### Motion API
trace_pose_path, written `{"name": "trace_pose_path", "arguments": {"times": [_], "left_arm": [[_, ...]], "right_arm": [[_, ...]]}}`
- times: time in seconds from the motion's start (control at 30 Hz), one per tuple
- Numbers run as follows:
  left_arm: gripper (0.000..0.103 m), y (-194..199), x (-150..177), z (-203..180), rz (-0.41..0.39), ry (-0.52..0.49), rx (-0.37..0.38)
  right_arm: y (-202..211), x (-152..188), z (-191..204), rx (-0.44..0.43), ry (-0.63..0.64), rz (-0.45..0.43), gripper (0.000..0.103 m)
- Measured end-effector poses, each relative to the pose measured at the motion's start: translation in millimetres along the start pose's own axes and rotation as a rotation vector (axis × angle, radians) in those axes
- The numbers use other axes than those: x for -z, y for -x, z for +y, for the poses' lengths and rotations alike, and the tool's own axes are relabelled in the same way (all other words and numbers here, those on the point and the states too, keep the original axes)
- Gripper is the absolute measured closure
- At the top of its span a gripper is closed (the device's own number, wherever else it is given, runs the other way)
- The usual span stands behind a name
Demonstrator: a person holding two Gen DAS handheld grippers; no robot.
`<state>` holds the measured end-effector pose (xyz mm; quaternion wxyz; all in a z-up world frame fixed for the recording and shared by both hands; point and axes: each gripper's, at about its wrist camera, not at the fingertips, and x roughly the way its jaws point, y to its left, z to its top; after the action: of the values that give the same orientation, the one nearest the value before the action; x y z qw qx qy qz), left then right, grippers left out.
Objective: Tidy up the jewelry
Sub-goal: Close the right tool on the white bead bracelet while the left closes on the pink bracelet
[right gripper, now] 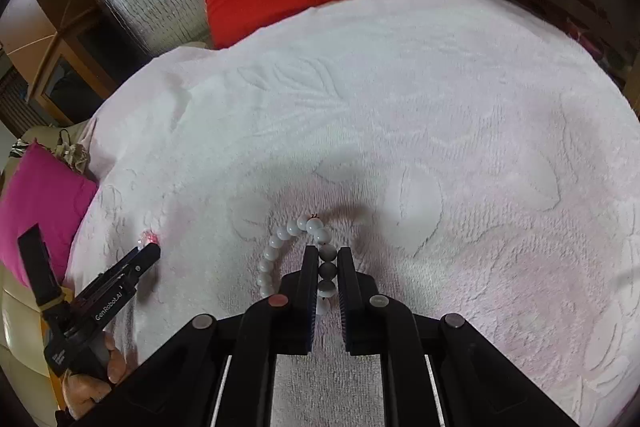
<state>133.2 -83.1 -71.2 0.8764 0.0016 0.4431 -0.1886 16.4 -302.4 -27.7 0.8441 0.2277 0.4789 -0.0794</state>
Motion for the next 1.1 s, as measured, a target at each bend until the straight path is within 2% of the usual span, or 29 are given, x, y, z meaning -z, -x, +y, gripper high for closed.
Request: {"name": "trace_pose_path", "arguments": {"times": [0.03, 0.13, 0.27, 0.53, 0.7, 0.8, 0.93, 1.1], "left_arm": [[0.091, 0, -1, 1, 0.005, 0.003, 0.002], [0.095, 5, 1, 2, 0.021, 0.007, 0.019], [0.096, 13, 8, 0, 0.038, -0.005, 0.073], [0.095, 48, 29, -7, 0.033, -0.054, 0.104], [0.096, 63, 36, -6, 0.028, -0.049, 0.109], [0.095, 77, 38, -7, -0.002, -0.053, 0.095], [0.095, 91, 47, -6, -0.016, -0.053, 0.082], [0.096, 100, 54, -7, -0.013, -0.057, 0.071]], "right_arm": [[-1, 1, 0, 0.0, -0.002, 0.003, 0.092], [0, -1, -1, -0.005, -0.009, 0.005, 0.092], [-5, -3, -3, 0.001, -0.015, 0.039, 0.092], [-16, -6, -17, 0.016, -0.033, 0.073, 0.091], [-20, -3, -6, 0.044, 0.023, 0.057, 0.08], [-19, 2, 3, 0.09, 0.089, 0.034, 0.079], [1, -3, -14, 0.002, -0.016, 0.004, 0.079], [12, -2, -34, 0.002, -0.08, 0.0, 0.079]]}}
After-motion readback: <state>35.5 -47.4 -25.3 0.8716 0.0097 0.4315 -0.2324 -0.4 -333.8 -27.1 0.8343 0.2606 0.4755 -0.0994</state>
